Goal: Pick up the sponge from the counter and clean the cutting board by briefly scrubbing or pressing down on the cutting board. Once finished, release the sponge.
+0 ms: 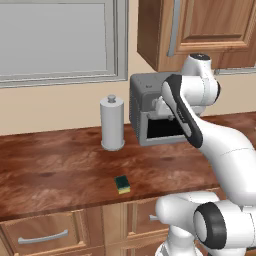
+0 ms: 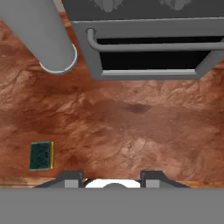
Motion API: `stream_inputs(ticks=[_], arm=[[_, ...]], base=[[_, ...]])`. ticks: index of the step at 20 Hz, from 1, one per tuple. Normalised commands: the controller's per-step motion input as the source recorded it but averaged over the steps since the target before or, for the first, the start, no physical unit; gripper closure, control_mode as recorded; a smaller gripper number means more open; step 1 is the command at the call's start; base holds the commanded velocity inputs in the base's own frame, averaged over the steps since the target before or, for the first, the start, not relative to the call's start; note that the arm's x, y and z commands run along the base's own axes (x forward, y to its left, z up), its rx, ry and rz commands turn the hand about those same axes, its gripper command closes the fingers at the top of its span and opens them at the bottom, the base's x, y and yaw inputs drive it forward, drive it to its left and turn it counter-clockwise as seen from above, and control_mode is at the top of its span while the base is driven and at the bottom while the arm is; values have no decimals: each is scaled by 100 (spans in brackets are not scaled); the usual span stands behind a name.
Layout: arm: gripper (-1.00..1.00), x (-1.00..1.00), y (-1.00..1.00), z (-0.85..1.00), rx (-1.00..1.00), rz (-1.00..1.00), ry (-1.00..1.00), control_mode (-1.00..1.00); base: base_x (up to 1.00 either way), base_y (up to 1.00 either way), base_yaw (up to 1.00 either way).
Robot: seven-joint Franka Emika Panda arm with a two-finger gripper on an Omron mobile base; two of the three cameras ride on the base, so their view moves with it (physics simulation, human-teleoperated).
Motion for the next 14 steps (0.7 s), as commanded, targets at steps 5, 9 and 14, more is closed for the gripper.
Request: stream_inputs(ticks=[5, 9, 14], arm=[[-100, 0, 13, -26, 0, 0, 2, -100], [-100, 2, 56, -48, 0, 0, 4, -100], [-100, 0, 62, -37, 0, 0, 9, -100]], base=[[0, 0, 0], [0, 0, 0], [0, 0, 0]])
